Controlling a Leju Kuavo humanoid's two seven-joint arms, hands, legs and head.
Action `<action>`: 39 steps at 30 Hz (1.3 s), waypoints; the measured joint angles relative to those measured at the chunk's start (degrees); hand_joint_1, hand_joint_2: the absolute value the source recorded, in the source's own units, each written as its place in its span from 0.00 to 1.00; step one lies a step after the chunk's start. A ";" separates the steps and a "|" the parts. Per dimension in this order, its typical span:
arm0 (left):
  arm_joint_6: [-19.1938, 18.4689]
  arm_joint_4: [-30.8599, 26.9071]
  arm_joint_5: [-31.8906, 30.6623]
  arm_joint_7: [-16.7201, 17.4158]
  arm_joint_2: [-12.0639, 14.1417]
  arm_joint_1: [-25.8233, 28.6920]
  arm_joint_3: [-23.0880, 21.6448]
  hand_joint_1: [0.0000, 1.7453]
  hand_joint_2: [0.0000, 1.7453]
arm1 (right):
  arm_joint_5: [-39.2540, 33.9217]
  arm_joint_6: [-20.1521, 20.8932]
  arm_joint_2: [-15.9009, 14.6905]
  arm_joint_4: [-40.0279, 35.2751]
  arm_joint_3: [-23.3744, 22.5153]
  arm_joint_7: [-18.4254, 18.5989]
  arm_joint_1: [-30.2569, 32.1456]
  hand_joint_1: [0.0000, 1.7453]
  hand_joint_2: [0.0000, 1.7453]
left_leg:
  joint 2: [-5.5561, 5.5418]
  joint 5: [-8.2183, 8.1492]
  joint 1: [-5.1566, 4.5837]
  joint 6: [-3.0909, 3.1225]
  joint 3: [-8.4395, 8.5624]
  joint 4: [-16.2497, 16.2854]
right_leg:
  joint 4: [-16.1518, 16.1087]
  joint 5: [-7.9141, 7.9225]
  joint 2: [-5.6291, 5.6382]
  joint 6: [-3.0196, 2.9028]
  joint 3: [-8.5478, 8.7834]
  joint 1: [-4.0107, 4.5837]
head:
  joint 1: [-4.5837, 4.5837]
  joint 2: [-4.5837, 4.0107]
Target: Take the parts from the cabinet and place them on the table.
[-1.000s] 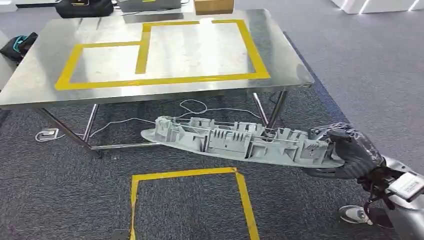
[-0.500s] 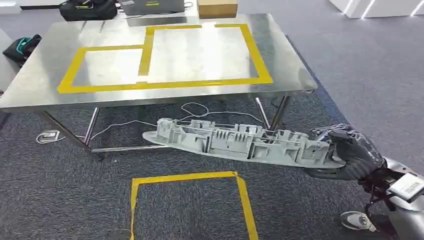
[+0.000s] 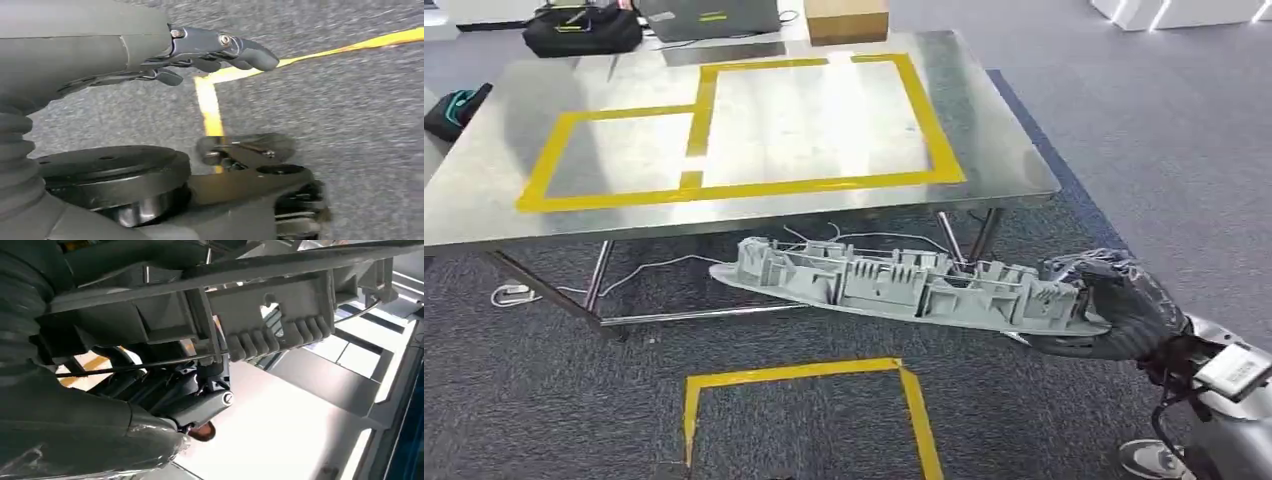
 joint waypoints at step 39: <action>0.13 0.02 1.68 -0.44 0.00 0.08 0.00 0.00 1.00 | 4.95 -1.79 -6.08 -2.97 -1.60 3.84 -1.02 1.00 1.00 | -0.29 -8.84 0.83 1.45 8.83 -3.54 | 10.32 2.32 -0.25 2.40 -12.20 -0.09 | 0.33 0.00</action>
